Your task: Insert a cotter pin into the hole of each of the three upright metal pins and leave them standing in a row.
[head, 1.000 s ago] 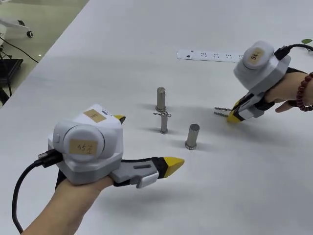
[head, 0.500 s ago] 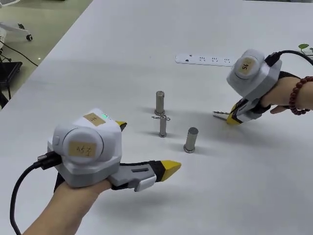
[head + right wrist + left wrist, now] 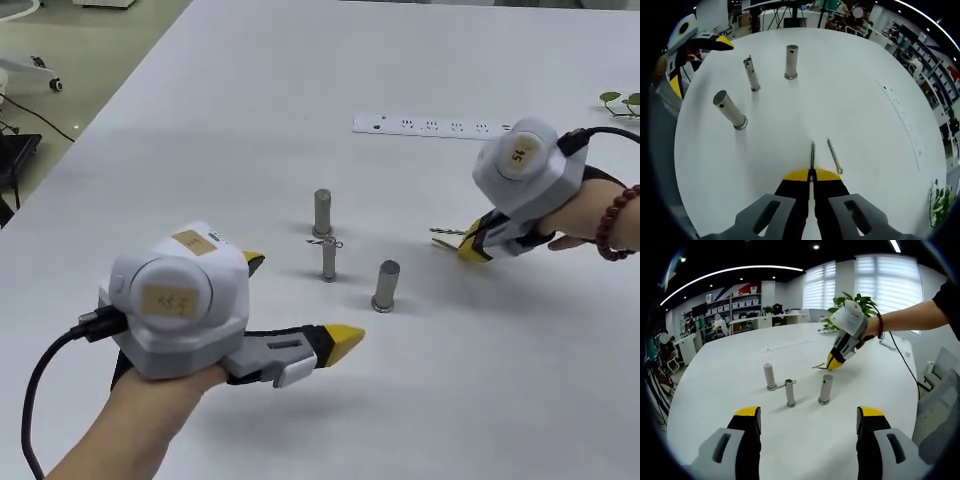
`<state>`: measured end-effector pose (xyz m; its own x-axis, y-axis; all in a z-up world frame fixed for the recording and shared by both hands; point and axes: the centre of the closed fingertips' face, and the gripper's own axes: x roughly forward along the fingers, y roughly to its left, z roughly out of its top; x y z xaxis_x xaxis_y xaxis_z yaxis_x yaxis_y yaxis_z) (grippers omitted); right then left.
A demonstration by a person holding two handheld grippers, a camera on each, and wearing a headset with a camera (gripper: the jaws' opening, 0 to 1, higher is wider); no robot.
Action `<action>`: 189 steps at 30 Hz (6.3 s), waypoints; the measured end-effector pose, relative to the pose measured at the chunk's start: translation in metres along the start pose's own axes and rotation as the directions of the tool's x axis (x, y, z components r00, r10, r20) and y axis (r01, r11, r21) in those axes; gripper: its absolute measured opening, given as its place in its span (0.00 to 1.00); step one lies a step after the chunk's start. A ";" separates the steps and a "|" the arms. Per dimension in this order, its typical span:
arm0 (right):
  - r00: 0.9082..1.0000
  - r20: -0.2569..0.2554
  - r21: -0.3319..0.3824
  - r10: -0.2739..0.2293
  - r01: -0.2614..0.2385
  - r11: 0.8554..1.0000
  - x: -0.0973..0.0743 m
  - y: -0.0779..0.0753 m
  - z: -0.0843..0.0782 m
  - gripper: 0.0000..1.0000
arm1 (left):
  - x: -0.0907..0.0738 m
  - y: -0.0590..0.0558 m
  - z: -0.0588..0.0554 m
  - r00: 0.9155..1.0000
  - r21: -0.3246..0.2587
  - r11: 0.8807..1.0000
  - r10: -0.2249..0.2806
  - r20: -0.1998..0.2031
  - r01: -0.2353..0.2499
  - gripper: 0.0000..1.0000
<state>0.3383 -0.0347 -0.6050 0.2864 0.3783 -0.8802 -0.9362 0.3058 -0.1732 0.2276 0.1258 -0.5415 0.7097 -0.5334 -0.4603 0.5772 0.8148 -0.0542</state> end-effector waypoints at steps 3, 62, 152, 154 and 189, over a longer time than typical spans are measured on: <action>0.999 0.039 -0.013 -0.009 0.010 1.000 -0.004 0.004 0.004 0.00 | 0.000 -0.001 0.001 1.000 0.001 1.000 -0.004 0.003 0.004 0.74; 0.937 0.347 -0.512 0.050 0.144 0.847 -0.069 0.108 0.094 0.00 | 0.024 -0.045 0.045 0.967 -0.276 0.927 -0.244 0.070 0.254 0.05; 0.722 0.535 0.004 0.439 -0.522 0.853 -0.082 0.166 0.077 0.11 | -0.008 -0.087 0.021 0.864 0.231 0.844 -0.503 0.029 0.484 0.00; 0.720 0.528 -0.006 0.450 -0.526 0.850 -0.082 0.170 0.077 0.10 | -0.008 -0.088 0.022 0.860 0.226 0.842 -0.509 0.033 0.490 0.00; 0.784 0.407 -0.246 0.468 -0.400 0.883 -0.079 0.176 0.073 0.00 | -0.006 -0.089 0.018 0.862 0.183 0.851 -0.505 0.032 0.492 0.04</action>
<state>0.1652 0.0527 -0.5337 -0.1308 0.7957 -0.5914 -0.9913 -0.0958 0.0903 0.1790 0.0523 -0.5179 0.3332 -0.8790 -0.3411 0.9145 0.3894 -0.1100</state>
